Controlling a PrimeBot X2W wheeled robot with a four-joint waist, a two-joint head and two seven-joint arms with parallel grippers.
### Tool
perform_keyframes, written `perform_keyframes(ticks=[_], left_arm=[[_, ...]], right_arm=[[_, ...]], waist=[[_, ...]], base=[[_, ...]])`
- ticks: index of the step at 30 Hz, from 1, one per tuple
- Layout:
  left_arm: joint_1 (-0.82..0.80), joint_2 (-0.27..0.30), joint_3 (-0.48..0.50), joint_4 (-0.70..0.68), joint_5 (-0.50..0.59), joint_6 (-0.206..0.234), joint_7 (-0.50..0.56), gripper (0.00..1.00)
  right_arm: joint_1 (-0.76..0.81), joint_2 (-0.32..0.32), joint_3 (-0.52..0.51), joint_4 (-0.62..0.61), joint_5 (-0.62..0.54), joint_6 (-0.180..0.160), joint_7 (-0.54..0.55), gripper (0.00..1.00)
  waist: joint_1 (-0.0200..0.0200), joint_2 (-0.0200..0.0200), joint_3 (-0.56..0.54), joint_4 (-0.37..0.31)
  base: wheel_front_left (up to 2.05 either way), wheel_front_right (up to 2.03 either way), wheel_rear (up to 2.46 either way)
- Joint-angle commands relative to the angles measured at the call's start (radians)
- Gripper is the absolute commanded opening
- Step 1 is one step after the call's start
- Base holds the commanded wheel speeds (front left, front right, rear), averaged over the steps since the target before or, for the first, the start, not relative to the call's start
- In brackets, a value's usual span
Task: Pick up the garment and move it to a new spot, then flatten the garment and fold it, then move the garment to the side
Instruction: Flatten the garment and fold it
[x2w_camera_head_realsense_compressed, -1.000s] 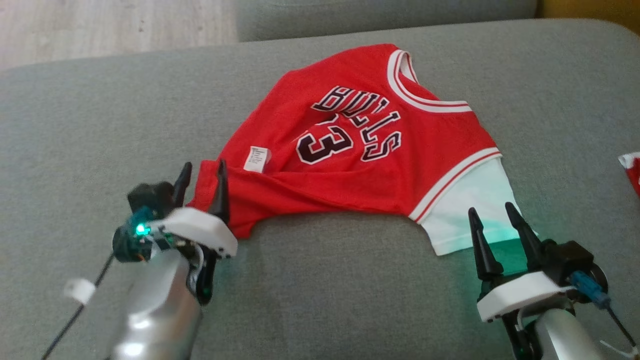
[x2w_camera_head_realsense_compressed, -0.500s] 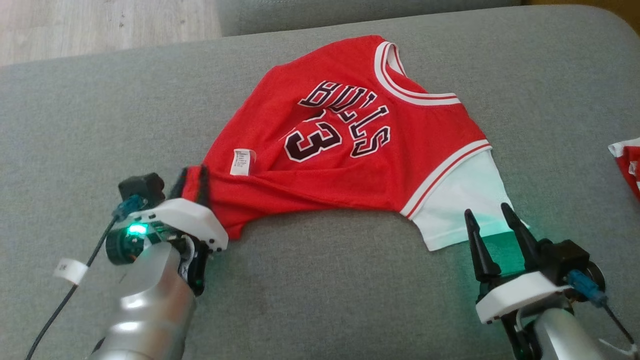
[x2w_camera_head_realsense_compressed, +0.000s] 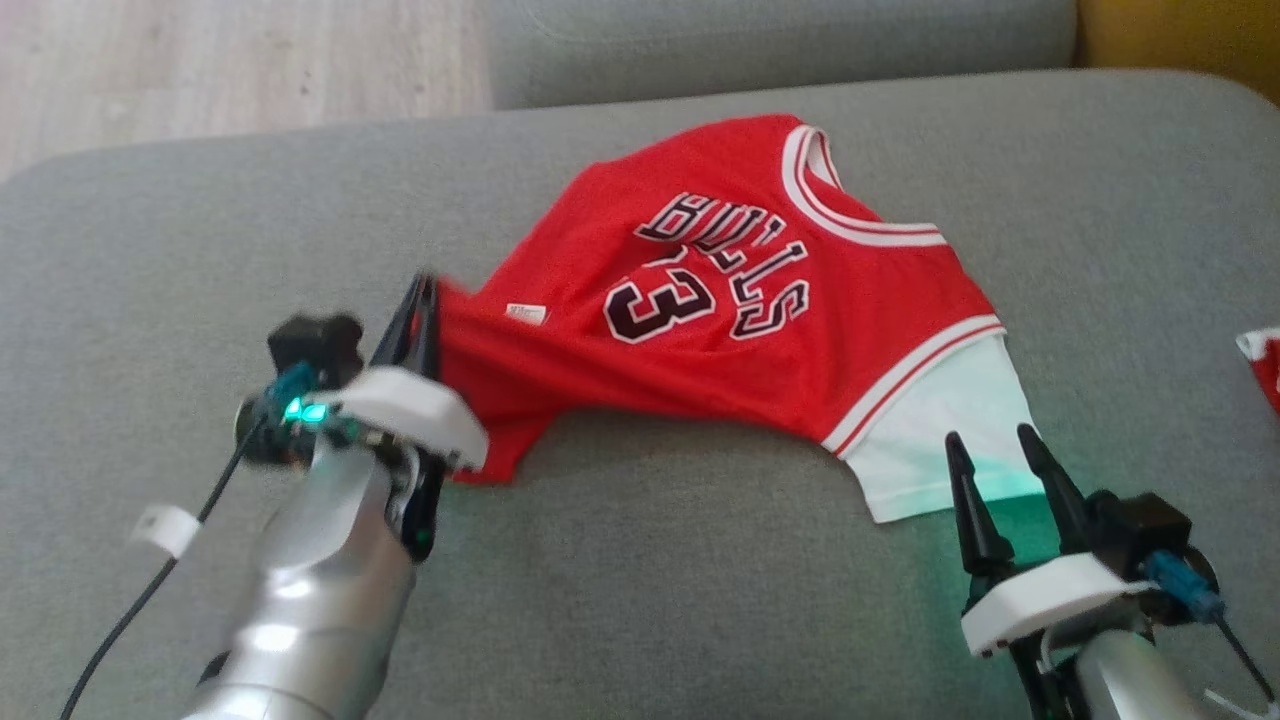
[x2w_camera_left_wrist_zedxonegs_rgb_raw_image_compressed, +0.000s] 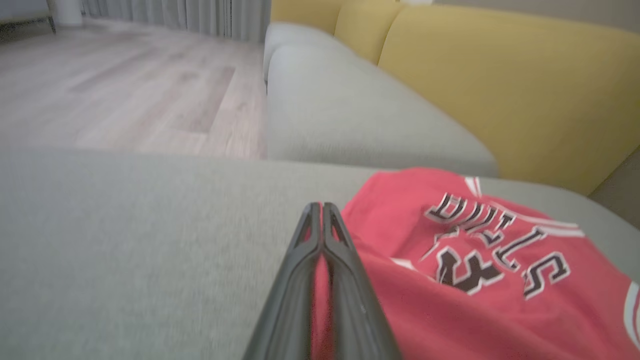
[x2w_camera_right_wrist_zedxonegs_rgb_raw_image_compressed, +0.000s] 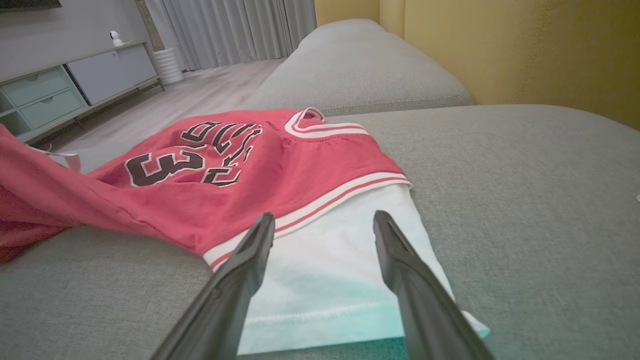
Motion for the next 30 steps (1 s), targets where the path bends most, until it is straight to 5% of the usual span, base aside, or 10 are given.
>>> perform_keyframes(ticks=[1,8,13,14,15,16,25,30], left_arm=[[-0.027,0.025,0.018,-0.075,0.011,-0.005,-0.012,0.0],[0.184,0.037,-0.016,-0.33,0.054,-0.006,-0.013,0.0],[0.378,0.053,-0.019,-0.388,0.054,-0.006,-0.013,0.0],[0.413,0.056,-0.018,-0.388,0.054,-0.006,-0.013,0.24],[0.444,0.057,-0.013,-0.386,0.053,-0.006,-0.013,0.83],[0.47,0.057,-0.005,-0.384,0.052,-0.005,-0.013,1.0],[0.589,0.037,0.18,-0.533,0.099,0.085,-0.013,1.0],[0.621,0.026,0.221,-0.567,0.123,0.09,-0.013,1.0]], right_arm=[[0.005,0.002,0.014,-0.022,0.002,-0.001,-0.007,1.0],[0.052,0.026,-0.027,-0.008,-0.001,-0.001,-0.007,1.0],[0.067,0.04,-0.045,-0.01,-0.005,-0.001,-0.007,1.0],[0.068,0.043,-0.047,-0.011,-0.005,-0.001,-0.007,1.0],[0.068,0.045,-0.049,-0.013,-0.006,-0.001,-0.007,1.0],[0.068,0.048,-0.051,-0.015,-0.007,-0.001,-0.007,1.0],[0.055,0.065,-0.093,-0.063,-0.037,-0.001,-0.007,1.0],[0.054,0.071,-0.106,-0.066,-0.053,-0.001,-0.007,1.0]], waist=[[0.0,0.0,-0.021,0.016],[0.0,0.0,-0.092,0.055],[0.0,0.0,-0.115,0.068],[0.0,0.0,-0.117,0.068],[0.0,0.0,-0.119,0.067],[0.0,0.0,-0.122,0.067],[0.0,0.0,-0.135,0.04],[0.0,0.0,-0.143,0.027]], base=[[0.0,0.0,0.0],[0.0,0.0,0.0],[0.0,0.0,0.0],[0.0,0.0,0.0],[0.0,0.0,0.0],[0.0,0.0,0.0],[0.0,0.0,0.0],[0.0,0.0,0.0]])
